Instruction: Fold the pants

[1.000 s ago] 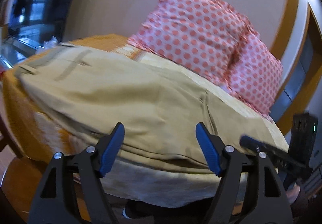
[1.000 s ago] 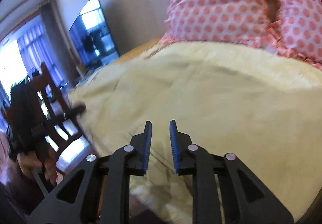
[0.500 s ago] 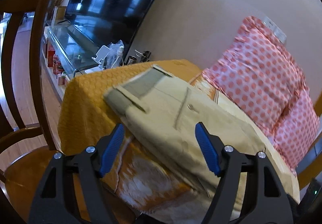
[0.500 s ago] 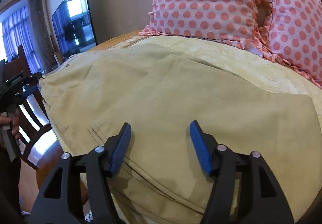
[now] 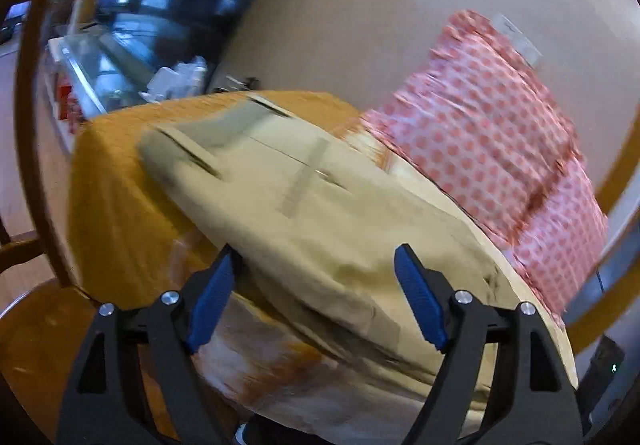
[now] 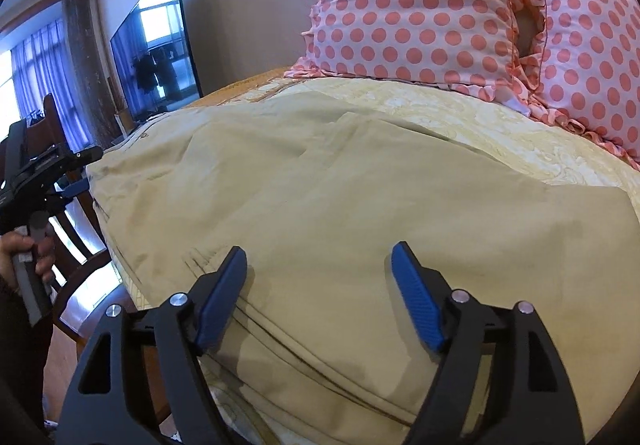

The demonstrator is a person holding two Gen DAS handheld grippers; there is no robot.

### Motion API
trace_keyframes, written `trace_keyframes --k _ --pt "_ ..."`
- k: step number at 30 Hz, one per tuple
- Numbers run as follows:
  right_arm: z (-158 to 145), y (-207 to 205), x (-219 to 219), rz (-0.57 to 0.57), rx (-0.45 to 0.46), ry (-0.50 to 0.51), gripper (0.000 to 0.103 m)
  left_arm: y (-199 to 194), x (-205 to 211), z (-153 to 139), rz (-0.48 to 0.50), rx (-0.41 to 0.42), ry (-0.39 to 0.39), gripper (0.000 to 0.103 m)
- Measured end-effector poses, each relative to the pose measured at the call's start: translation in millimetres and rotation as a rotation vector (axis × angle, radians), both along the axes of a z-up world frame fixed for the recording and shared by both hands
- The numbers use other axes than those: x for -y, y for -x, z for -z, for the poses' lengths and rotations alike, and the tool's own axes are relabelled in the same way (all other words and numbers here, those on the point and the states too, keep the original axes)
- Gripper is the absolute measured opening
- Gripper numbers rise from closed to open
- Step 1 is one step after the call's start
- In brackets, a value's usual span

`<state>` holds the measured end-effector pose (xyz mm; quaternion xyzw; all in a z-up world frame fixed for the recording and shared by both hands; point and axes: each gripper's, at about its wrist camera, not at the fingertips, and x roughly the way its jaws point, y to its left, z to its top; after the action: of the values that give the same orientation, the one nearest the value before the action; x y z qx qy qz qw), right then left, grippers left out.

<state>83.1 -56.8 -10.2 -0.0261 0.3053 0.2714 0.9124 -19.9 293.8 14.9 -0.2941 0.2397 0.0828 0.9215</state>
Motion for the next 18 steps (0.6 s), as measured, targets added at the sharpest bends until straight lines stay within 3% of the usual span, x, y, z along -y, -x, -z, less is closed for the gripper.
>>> trace_keyframes --k 4,8,13,14,16,17,18 --pt "0 0 1 -0.003 0.000 -0.001 0.078 -8 6 2 0.013 0.023 0.054 0.079" --pt "0 0 1 -0.001 0.002 -0.008 0.078 -9 -23 4 -0.085 0.030 0.111 0.077" --pt "1 1 3 0.003 0.008 -0.039 0.078 -7 -72 11 -0.180 0.087 0.288 0.070" --pt "0 2 4 0.002 0.006 -0.049 0.078 -9 -77 14 -0.189 0.099 0.327 0.066" --pt "0 2 7 -0.001 -0.002 -0.079 0.078 -15 -79 16 -0.199 0.077 0.355 0.042" --pt "0 3 10 -0.005 -0.007 -0.094 0.078 -16 -79 17 -0.204 0.064 0.343 0.015" --pt "-1 4 13 -0.009 -0.013 -0.112 0.078 -17 -78 16 -0.204 0.059 0.322 0.013"
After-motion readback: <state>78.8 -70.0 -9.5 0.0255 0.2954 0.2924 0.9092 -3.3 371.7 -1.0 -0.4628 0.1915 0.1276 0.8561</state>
